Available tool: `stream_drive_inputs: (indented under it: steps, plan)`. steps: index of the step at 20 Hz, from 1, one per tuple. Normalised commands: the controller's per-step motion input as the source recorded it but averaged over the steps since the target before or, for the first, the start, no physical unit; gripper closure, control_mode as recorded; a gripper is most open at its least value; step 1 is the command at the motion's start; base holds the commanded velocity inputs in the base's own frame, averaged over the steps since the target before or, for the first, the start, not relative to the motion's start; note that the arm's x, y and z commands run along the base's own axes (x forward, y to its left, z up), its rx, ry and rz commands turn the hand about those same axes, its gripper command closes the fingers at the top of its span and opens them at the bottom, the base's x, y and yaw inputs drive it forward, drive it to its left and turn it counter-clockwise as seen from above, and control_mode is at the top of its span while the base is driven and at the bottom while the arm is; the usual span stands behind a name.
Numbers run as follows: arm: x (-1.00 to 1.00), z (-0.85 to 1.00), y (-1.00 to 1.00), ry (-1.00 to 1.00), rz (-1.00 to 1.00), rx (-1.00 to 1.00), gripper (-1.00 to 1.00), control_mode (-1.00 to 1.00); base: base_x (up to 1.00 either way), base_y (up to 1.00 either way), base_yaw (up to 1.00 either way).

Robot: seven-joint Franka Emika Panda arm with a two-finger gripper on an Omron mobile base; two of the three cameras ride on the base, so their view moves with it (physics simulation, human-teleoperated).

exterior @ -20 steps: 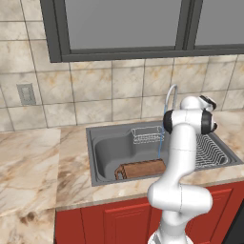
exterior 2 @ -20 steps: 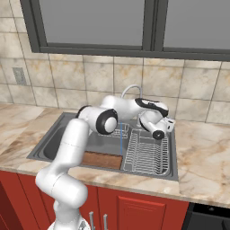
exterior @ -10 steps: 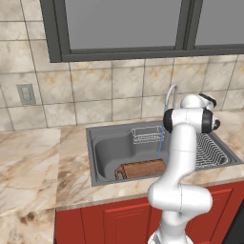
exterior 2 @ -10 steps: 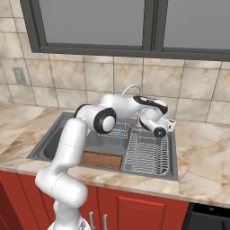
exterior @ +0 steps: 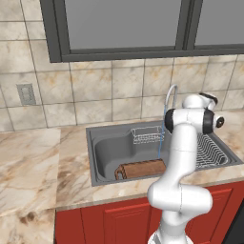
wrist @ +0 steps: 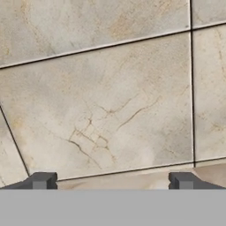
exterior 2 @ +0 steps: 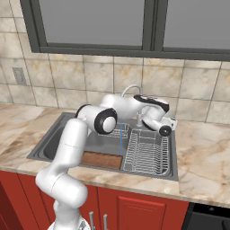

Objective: Turn on the sink faucet with hot water and rinse the cutting board for ten seconds, then turn off the faucet. Push the cutting board to reach the water if necessary.

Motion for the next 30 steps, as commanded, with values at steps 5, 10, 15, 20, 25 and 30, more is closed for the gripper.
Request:
stream_drive_inputs:
  steps: [5, 10, 15, 20, 25, 30]
  plan:
    - [-0.25, 0.23, -0.06, 0.01, 0.15, 0.0, -1.0, -1.0, 0.0, 0.0, 0.0]
    - [-0.45, 0.3, -0.11, 0.05, 0.14, 0.0, -1.0, -1.0, 0.0, 0.0, 0.0]
    - [-0.48, 0.26, -0.01, 0.16, 0.12, 0.0, -1.0, -1.0, 0.0, 0.0, 0.0]
    - [-0.06, 0.17, 0.0, 0.21, 0.04, 0.0, -1.0, -1.0, 0.0, 0.0, 0.0]
    - [0.05, 0.17, 0.0, 0.21, 0.0, 0.0, -1.0, -1.0, 0.0, 0.0, 0.0]
    - [0.03, 0.08, 0.0, 0.26, 0.0, 0.0, -1.0, -1.0, 0.0, 0.0, 0.0]
